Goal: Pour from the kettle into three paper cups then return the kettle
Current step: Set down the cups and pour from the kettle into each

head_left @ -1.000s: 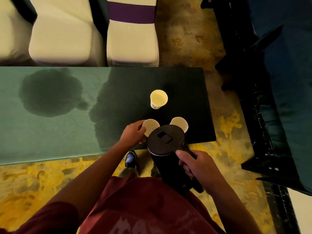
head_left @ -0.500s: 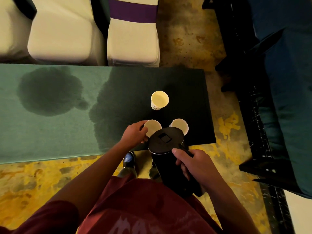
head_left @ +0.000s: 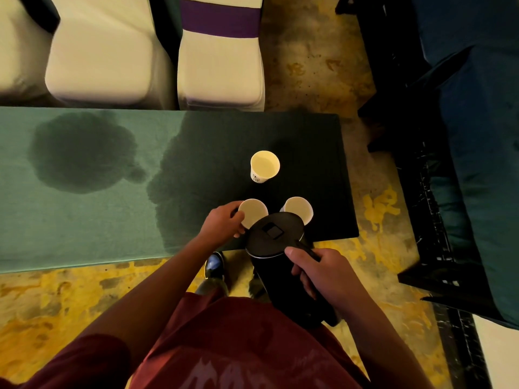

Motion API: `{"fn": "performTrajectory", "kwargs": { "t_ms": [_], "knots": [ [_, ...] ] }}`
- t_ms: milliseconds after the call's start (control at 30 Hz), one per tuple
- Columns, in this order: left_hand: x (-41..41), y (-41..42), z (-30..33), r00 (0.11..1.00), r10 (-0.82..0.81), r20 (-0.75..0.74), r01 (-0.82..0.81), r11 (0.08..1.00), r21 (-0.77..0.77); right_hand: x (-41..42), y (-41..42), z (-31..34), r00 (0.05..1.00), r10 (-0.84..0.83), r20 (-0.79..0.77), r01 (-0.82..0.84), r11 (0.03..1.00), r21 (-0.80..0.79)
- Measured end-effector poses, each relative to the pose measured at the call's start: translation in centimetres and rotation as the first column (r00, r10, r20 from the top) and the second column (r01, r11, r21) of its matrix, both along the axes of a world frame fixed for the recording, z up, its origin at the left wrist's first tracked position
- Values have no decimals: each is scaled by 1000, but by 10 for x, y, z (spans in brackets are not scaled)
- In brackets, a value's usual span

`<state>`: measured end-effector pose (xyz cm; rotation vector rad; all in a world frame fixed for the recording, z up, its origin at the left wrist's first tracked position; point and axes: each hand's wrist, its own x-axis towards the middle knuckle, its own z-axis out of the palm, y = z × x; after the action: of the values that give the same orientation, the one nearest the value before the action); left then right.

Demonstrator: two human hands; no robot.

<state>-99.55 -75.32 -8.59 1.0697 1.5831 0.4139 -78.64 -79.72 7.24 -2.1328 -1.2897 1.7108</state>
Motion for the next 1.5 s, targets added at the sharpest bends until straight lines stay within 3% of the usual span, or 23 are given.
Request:
{"fn": "performTrajectory", "kwargs": {
  "t_ms": [867, 1500],
  "knots": [
    [0, -5, -9, 1000, 6, -22, -6, 1000, 9, 3, -4, -1, 1000, -8, -2, 8, 1000, 23],
    [-1, -5, 4, 998, 11, -62, -5, 995, 96, 19, -29, -3, 991, -89, -96, 103, 982, 158]
  ]
}}
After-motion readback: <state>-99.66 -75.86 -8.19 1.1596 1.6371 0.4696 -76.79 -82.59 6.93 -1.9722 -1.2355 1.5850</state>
